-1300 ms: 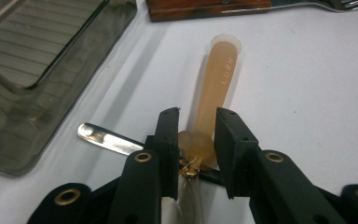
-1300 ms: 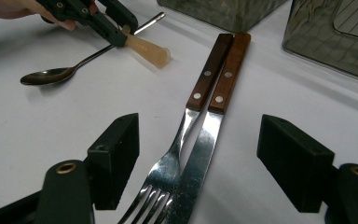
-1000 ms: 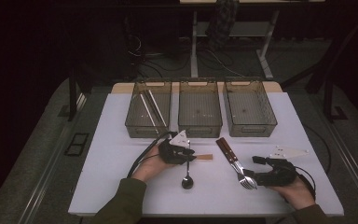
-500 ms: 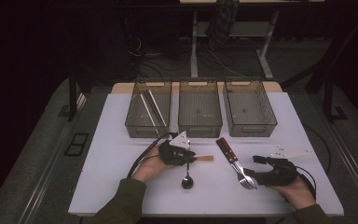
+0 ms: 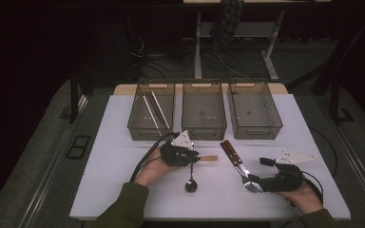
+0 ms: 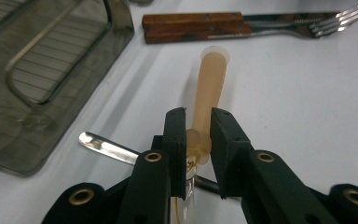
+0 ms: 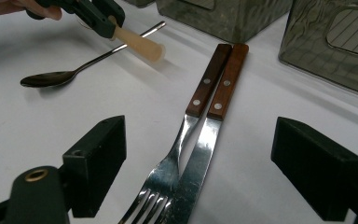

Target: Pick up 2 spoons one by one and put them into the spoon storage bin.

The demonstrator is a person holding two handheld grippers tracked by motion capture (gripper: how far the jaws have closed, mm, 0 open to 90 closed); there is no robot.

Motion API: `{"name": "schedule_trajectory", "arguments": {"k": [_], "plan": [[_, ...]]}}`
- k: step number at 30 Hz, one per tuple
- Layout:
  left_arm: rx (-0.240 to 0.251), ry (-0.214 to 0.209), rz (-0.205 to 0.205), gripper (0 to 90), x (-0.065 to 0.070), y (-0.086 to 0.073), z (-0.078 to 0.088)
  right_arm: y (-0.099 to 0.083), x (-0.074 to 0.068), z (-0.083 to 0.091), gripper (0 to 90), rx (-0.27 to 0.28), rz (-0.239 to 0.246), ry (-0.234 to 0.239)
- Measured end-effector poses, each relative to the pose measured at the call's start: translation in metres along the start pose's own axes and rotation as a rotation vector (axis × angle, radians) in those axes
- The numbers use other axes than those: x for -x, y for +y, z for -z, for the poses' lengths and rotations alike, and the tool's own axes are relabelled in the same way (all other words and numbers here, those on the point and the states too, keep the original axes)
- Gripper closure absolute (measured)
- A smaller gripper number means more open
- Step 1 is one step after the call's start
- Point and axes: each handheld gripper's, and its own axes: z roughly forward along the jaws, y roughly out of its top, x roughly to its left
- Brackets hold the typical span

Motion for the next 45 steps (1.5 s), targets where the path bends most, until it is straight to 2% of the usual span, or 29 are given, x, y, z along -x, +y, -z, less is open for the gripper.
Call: {"name": "schedule_trajectory", "arguments": {"k": [2, 6, 16, 20, 38, 45], "plan": [[0.011, 0.003, 0.007, 76.4, 0.0, 0.001, 0.003, -0.001, 0.001, -0.002, 14.3, 0.005, -0.004, -0.001], [0.041, 0.008, 0.028, 76.4, -0.001, 0.005, 0.009, -0.002, 0.001, -0.005, 14.2, 0.001, 0.003, -0.004], [0.062, 0.063, 0.052, 76.4, -0.001, 0.019, 0.019, -0.003, 0.001, -0.007, 14.2, 0.003, -0.003, -0.008], [0.079, 0.054, 0.052, 76.4, -0.003, 0.024, 0.021, -0.003, 0.001, -0.007, 14.2, 0.002, 0.002, -0.009], [0.112, 0.048, 0.045, 76.3, -0.027, 0.048, 0.024, -0.004, 0.005, -0.007, 14.2, 0.007, -0.014, -0.015], [0.113, 0.068, 0.036, 76.2, -0.042, 0.064, 0.023, -0.004, 0.006, -0.006, 14.2, 0.012, -0.018, -0.017]]}}
